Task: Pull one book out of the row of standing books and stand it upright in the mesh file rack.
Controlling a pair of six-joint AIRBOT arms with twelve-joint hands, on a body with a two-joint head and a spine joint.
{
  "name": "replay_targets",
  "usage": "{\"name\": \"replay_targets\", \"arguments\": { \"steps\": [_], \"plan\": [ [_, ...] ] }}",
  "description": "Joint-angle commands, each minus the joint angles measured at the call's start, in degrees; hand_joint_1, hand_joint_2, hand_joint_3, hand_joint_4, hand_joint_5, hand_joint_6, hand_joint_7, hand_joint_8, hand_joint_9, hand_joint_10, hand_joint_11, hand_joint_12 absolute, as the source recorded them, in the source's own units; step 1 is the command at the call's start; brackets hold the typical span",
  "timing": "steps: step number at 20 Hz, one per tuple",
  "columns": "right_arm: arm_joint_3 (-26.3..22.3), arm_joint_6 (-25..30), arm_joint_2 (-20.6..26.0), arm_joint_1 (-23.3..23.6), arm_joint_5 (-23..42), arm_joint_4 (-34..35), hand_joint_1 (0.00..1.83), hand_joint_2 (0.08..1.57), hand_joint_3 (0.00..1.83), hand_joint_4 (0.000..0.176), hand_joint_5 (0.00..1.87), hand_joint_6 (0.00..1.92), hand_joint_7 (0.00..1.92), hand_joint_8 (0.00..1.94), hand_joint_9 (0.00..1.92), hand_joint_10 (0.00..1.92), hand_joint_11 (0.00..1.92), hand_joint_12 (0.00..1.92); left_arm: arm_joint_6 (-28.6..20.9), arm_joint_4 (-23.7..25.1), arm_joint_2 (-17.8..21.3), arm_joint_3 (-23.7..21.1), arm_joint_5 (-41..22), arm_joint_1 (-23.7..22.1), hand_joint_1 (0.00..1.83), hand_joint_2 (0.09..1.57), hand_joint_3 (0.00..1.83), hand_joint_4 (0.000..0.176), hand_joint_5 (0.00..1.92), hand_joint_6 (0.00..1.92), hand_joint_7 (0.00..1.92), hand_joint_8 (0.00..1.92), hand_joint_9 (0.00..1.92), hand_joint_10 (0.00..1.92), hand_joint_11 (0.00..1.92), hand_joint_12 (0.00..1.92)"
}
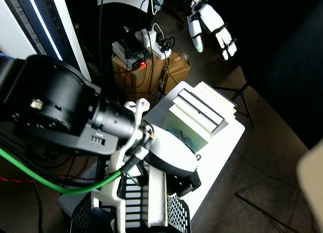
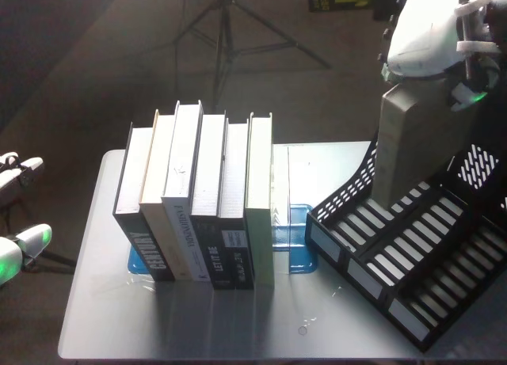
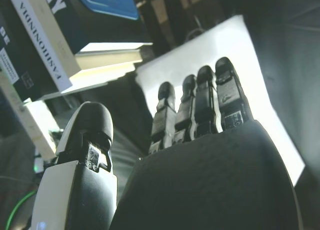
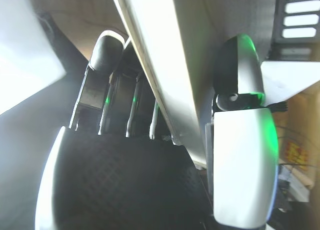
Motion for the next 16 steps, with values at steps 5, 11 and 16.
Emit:
{"name": "replay_targets", "arguments": {
  "steps": [5,11,16],
  "plan": [
    [4.11,3.1,-0.14,-0.64,-5.03,-1.99,1.23,1.19,0.0,0.0,0.89,0.95,0.83,1.49,0.66,1.79,0.53,1.92,-0.53,0.29,-0.71,0.97,-6.71,-0.22,0.23,1.4,0.0,0.057,0.13,0.0,0.0,0.0,0.0,0.0,0.0,0.0],
    [8.1,5.86,-1.54,-3.05,-5.01,-1.99,1.17,1.25,0.01,0.0,0.71,1.36,0.74,1.57,0.79,1.92,0.8,1.92,-0.66,1.22,-1.34,1.65,-6.25,-1.15,0.27,1.41,0.0,0.033,0.15,0.01,0.0,0.0,0.0,0.0,0.0,0.0],
    [9.64,6.96,-2.19,-3.82,-5.0,-1.99,1.09,1.3,0.0,0.0,0.64,1.45,0.67,0.86,0.65,0.91,0.35,1.57,-0.75,1.43,-1.62,1.78,-6.17,-1.26,0.34,1.42,0.0,0.006,0.16,0.01,0.01,0.0,0.0,0.0,0.0,0.0]
  ]
}}
